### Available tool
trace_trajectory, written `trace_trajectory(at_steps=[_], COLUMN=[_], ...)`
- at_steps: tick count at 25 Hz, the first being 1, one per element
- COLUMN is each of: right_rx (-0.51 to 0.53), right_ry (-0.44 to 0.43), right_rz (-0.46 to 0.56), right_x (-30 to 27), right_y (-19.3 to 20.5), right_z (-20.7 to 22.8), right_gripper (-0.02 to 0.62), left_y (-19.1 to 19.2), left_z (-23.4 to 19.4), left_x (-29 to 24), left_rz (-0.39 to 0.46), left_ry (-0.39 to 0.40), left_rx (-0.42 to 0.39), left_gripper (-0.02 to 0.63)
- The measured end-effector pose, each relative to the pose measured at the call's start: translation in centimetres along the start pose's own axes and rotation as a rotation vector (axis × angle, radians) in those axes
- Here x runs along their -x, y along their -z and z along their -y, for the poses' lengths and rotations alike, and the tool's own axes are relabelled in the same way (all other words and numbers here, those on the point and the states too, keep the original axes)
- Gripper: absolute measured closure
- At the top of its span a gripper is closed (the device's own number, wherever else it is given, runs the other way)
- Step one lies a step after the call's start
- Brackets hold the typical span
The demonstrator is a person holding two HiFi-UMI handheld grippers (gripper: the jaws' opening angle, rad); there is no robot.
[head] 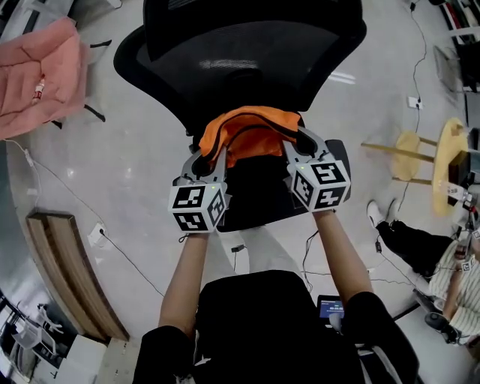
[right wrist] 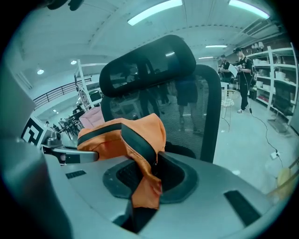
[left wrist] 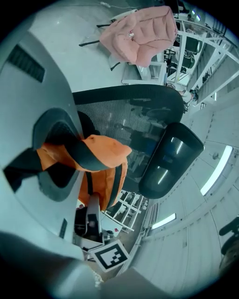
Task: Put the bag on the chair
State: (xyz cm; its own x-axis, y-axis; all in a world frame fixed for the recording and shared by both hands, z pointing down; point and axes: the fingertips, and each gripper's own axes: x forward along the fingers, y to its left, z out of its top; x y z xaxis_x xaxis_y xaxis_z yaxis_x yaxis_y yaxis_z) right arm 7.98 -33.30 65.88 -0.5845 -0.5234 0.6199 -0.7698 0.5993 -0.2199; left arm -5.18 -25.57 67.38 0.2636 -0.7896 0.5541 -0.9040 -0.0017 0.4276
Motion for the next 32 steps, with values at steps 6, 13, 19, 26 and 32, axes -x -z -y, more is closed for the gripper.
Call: trace_trajectory(at_steps=[6,13,19,26,32], right_rx=[-0.019,-0.031,-0.025,-0.004,0.013], right_ry=[0.009,0.015,0.013,0.001,0.002], right_rz=[-0.034,-0.070,-0.052,-0.040,-0.027], right_x=[-3.3,-5.9,-7.7,-9.4,-11.2], right_y=[2.0,4.1,4.3,4.4,4.6], right_z=[1.2,2.1,3.3,4.0,4.1], right_gripper=[0.528,0.528,0.528,0.524,0.522], left_y=[2.0,3.9,4.1,4.1,4.1], left_z=[-1.9,-3.8,-4.8,-6.3,-8.0], left_x=[-2.7,-4.8,-6.7,-8.2,-9.3], left_rz=[-0.031,-0.052,-0.021,-0.010,0.014], left_ry=[-0.020,-0.046,-0.050,-0.068,-0.088], left_rx=[0.022,0.059,0.065,0.050,0.049], left_gripper=[0.538,0.538,0.538,0.534,0.531])
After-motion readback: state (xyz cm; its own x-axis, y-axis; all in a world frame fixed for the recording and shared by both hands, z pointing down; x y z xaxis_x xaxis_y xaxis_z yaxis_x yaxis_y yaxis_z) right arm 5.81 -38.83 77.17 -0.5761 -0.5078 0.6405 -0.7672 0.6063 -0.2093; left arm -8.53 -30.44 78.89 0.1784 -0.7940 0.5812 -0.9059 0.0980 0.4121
